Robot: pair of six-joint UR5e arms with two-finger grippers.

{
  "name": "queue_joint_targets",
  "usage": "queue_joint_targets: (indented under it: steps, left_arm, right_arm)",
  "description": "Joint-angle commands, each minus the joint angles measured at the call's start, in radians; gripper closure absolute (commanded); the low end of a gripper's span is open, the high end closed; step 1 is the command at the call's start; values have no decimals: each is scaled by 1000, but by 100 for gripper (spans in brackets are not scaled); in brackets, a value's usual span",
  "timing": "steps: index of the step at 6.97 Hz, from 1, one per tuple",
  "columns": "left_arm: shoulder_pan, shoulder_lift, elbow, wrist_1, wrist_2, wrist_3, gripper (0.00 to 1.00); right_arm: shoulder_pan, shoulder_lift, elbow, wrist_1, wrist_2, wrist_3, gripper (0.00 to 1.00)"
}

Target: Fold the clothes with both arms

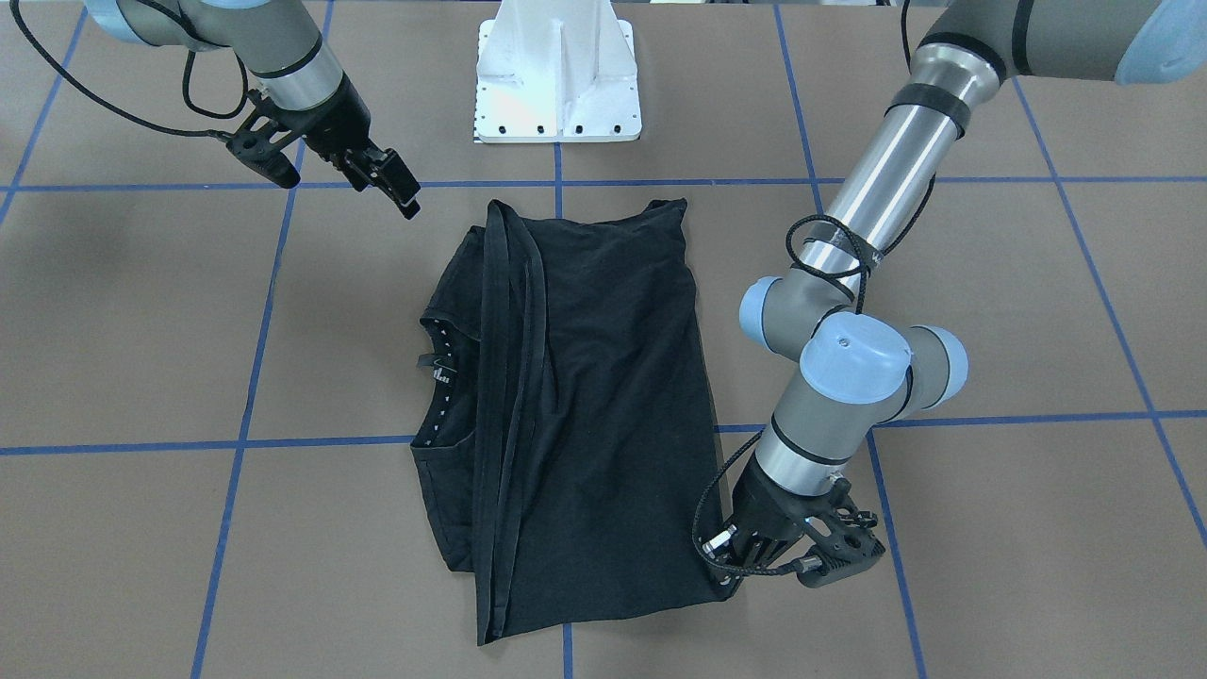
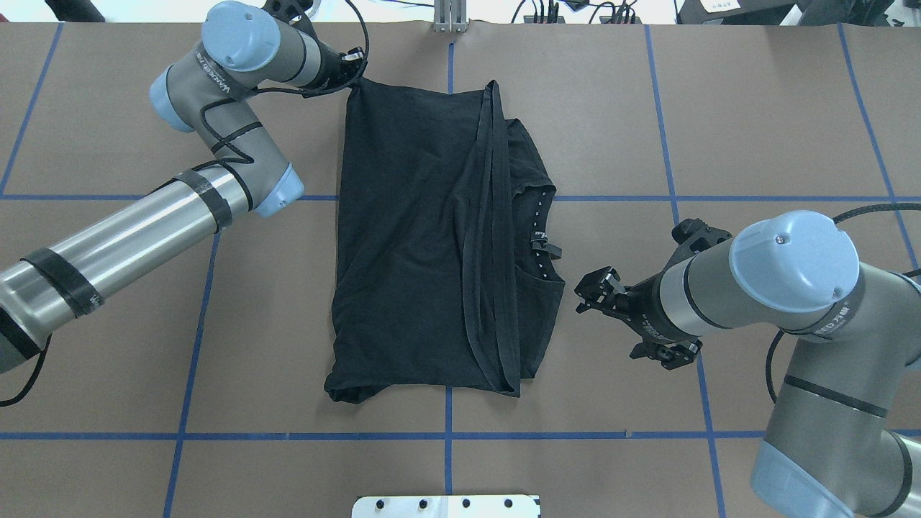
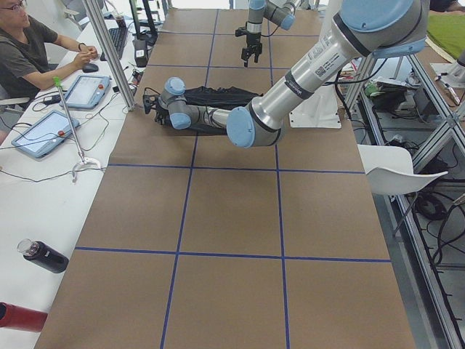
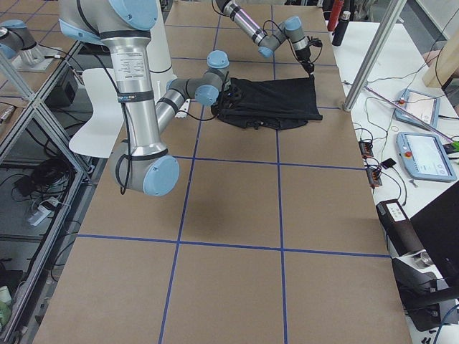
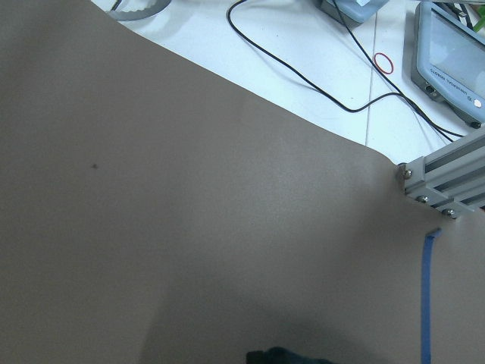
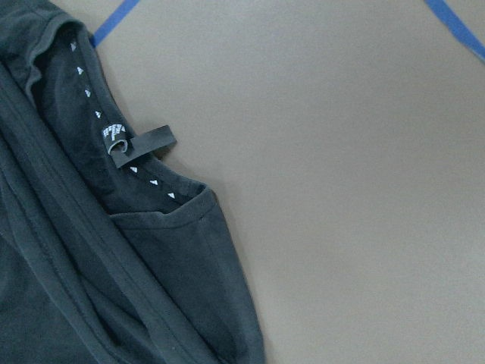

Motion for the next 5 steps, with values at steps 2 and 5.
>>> queue_joint_targets:
  steps: [2, 5]
  left_arm:
    - [-26, 206, -285, 20, -87, 16, 0]
    - [-35, 250, -345, 34, -117, 8, 0]
  right_arm:
    - [-73, 95, -77, -5, -99, -12, 0]
    - [-236, 107, -103, -3, -314, 93, 0]
